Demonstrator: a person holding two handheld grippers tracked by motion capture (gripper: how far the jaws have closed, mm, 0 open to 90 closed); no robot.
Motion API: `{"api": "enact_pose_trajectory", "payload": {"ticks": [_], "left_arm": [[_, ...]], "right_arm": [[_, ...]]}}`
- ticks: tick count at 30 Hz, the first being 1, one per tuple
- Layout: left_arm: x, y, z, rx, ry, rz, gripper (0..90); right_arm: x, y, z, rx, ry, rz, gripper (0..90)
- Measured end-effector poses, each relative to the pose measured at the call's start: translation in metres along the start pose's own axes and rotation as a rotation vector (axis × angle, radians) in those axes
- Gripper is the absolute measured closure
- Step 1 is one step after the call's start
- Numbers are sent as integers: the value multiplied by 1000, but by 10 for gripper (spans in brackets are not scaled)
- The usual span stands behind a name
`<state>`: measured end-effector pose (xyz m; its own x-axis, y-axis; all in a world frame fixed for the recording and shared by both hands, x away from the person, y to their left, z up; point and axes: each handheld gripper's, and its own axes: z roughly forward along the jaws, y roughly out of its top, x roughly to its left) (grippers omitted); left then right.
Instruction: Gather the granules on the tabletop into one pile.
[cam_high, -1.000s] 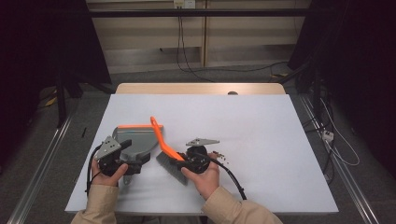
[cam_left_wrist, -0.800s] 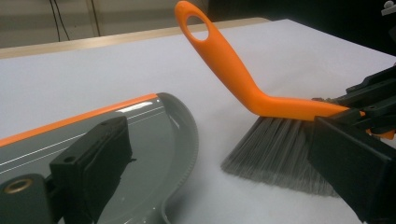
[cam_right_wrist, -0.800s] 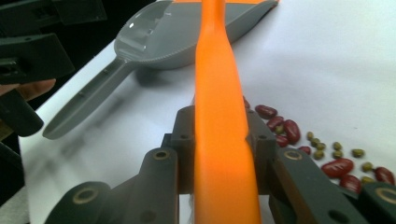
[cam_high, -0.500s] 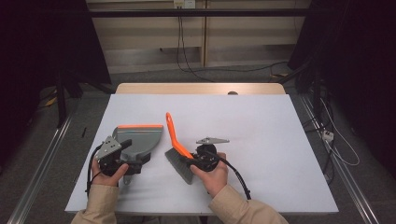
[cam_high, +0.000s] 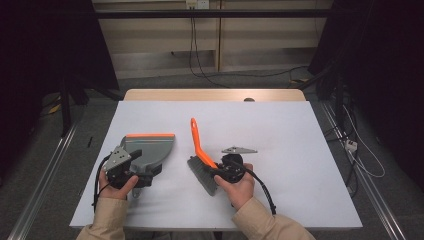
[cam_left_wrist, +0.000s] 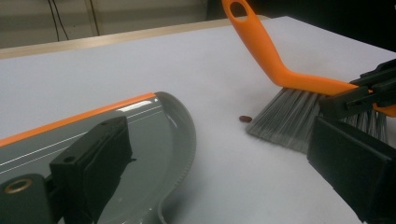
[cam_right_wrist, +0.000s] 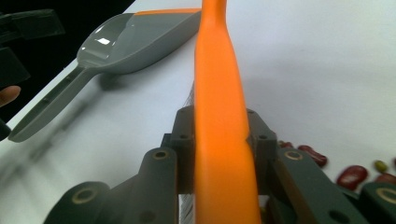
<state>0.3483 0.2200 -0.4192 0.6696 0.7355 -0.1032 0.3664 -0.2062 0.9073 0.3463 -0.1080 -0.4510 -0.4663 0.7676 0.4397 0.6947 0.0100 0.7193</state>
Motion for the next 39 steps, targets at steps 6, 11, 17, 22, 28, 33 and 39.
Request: {"api": "enact_pose_trajectory", "payload": {"ticks": [6, 11, 17, 22, 28, 33, 39], "left_arm": [[0, 0, 0, -1, 1, 0, 62], [-1, 0, 1, 2, 1, 0, 62], [-1, 0, 1, 5, 2, 2, 62], [-1, 0, 2, 8, 1, 6, 62], [-1, 0, 1, 5, 1, 0, 62], [0, 0, 2, 4, -2, -4, 62], [0, 0, 2, 0, -3, -9, 62]], "right_arm": [[-6, 0, -6, -8, -18, 0, 709], [-13, 0, -11, -14, -33, 8, 709], [-20, 1, -17, -21, -52, 6, 709], [-23, 2, -20, -40, -50, 12, 710], [-23, 8, -23, -70, -29, 28, 713], [-17, 20, -22, -103, -17, 16, 713], [-2, 32, -3, -103, -3, 6, 713]]}}
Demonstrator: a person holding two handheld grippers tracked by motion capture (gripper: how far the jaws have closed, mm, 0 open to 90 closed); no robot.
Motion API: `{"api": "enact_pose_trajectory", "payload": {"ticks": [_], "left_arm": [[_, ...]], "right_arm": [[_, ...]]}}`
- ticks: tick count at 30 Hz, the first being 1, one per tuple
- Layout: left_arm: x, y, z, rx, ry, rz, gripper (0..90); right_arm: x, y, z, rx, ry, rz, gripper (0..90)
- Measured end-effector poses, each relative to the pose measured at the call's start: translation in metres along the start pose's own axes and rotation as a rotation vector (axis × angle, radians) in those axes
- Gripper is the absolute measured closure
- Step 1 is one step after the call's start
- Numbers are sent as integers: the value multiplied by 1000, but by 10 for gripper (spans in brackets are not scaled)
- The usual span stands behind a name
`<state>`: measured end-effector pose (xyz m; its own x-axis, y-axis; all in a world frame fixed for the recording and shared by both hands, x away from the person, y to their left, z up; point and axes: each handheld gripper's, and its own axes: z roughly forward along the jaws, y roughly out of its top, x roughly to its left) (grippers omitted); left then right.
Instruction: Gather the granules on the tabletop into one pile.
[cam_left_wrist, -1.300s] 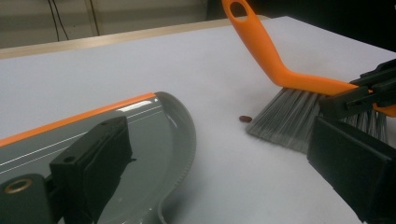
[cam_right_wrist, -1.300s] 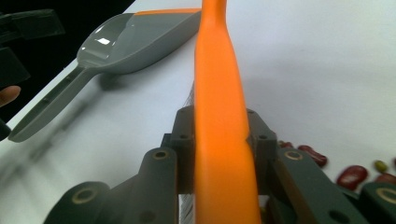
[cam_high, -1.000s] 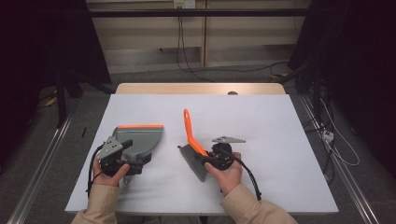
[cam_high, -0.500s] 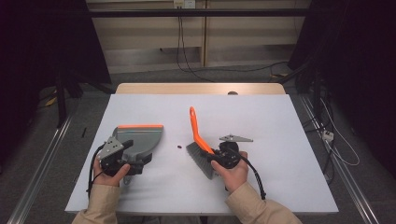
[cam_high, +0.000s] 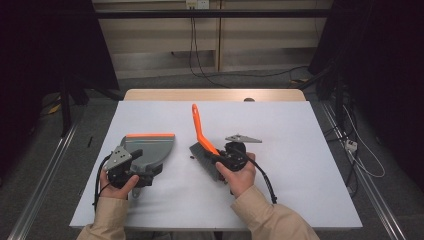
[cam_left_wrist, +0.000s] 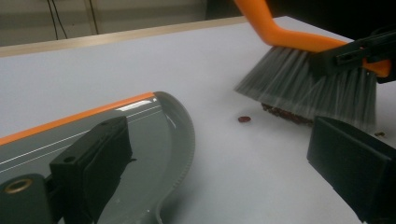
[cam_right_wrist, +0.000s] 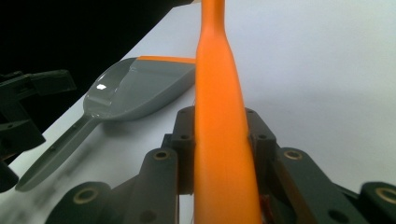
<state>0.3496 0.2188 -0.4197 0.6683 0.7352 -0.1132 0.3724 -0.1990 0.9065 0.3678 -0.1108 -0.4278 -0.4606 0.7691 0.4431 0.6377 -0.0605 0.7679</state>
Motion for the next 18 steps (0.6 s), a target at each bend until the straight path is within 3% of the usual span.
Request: {"api": "enact_pose_trajectory", "payload": {"ticks": [10, 12, 15, 18], "left_arm": [[2, 0, 0, 1, 3, -3, 62], [2, 0, 0, -2, 3, -5, 62], [3, -1, 0, 0, 4, -4, 62], [3, 0, 1, 1, 2, -2, 62]], "right_arm": [[27, 2, 41, 35, 19, -15, 713], [27, 0, 46, 53, 15, -7, 713], [24, -4, 48, 86, -44, -20, 713], [14, -6, 43, 90, -57, 18, 712]]}}
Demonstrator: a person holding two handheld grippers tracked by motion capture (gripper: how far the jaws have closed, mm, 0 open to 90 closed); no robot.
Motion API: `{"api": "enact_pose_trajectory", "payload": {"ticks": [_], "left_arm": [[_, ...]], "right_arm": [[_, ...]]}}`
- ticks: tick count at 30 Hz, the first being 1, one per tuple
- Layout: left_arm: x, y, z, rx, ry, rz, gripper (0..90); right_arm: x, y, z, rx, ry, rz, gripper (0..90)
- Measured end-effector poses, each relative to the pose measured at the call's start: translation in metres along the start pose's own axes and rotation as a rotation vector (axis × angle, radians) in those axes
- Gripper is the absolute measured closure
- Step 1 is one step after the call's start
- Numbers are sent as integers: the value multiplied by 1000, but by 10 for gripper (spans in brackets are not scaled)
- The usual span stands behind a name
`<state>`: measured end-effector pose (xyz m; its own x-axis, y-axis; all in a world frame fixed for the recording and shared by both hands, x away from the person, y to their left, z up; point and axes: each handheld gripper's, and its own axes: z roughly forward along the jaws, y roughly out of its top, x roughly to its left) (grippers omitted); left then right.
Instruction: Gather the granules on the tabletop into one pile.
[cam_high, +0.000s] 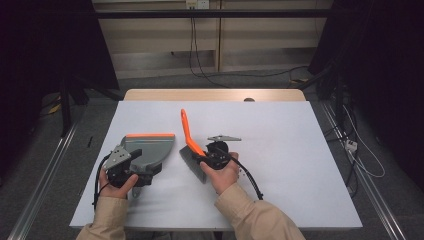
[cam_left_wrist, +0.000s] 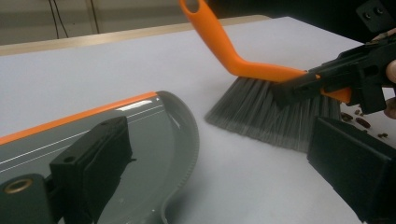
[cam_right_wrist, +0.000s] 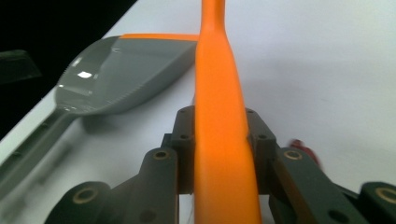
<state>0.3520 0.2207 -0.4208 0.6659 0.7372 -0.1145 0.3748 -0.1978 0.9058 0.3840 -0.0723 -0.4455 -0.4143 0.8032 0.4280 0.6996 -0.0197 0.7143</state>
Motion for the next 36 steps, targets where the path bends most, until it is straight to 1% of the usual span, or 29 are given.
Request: {"api": "enact_pose_trajectory", "payload": {"ticks": [1, 2, 3, 5, 6, 11, 20, 30, 36], "left_arm": [[0, 0, 0, 1, 0, 1, 62], [0, 0, 0, 1, -1, 1, 62], [-1, 0, 1, 1, 1, 1, 62], [-1, 0, 1, 3, 1, 4, 62], [-1, 0, 1, 2, 1, 3, 62], [-2, 0, 1, 6, 1, 6, 62], [-4, 0, 2, 10, 0, 14, 62], [-5, 0, 2, 11, 0, 18, 62], [-6, 1, 3, 12, -2, 20, 62]], "right_arm": [[-3, -1, -2, -5, -7, 1, 712], [-6, -2, -4, -5, -8, 16, 712], [-8, -3, -6, -6, -12, 16, 711], [-12, -4, -11, -5, -18, 32, 711], [-14, -5, -14, -9, -24, 27, 711], [-22, -9, -25, -18, -43, 39, 711], [-31, -17, -42, -35, -62, 54, 711], [-37, -18, -53, -43, -71, 57, 711], [-39, -17, -54, -49, -43, 76, 713]]}}
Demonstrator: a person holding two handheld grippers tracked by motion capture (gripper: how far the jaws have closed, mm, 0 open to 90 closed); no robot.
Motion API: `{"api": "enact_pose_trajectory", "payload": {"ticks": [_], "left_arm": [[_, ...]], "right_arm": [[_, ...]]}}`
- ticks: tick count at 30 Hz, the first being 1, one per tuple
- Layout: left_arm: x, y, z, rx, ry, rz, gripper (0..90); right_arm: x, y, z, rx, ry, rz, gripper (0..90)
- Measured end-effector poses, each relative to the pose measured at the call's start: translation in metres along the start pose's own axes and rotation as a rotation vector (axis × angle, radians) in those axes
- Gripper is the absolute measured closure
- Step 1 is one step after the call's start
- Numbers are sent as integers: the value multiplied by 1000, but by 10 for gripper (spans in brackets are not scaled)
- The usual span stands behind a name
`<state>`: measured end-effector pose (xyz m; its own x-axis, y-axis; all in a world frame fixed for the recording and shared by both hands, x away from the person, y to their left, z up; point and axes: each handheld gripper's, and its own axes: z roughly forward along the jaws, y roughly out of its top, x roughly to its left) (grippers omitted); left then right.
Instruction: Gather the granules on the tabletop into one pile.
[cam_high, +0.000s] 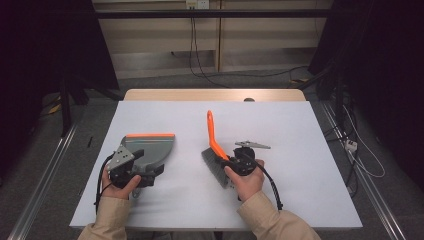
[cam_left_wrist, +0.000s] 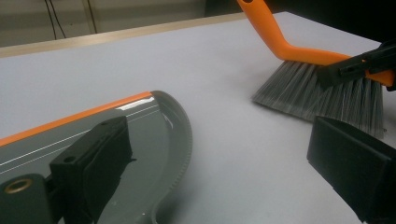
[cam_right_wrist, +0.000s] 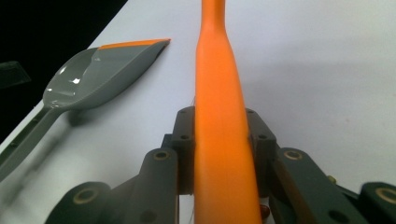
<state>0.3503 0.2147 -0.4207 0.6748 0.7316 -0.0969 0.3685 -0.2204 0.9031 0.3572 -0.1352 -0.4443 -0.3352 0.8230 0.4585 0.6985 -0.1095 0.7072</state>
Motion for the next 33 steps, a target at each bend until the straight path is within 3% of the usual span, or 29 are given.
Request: {"api": "enact_pose_trajectory", "payload": {"ticks": [6, 12, 15, 18, 24, 28, 33], "left_arm": [[1, 0, 0, 0, 2, -2, 62], [1, 0, -1, -2, 2, -6, 62], [2, 0, -1, -2, 3, -10, 62], [2, 0, -1, 0, 3, -11, 62], [3, -1, 0, 1, 4, -12, 62], [3, -1, 0, 1, 6, -19, 62], [5, -1, -1, -1, 13, -28, 62]], "right_arm": [[3, 13, -9, -36, 52, 8, 713], [-4, 41, -18, -93, 73, -97, 713], [-15, 52, -17, -105, 64, -183, 713], [-28, 61, -12, -80, 52, -312, 713], [-50, 69, 8, -32, 119, -576, 713], [-53, 70, 23, -27, 168, -691, 713], [-48, 74, 41, -12, 214, -824, 713]]}}
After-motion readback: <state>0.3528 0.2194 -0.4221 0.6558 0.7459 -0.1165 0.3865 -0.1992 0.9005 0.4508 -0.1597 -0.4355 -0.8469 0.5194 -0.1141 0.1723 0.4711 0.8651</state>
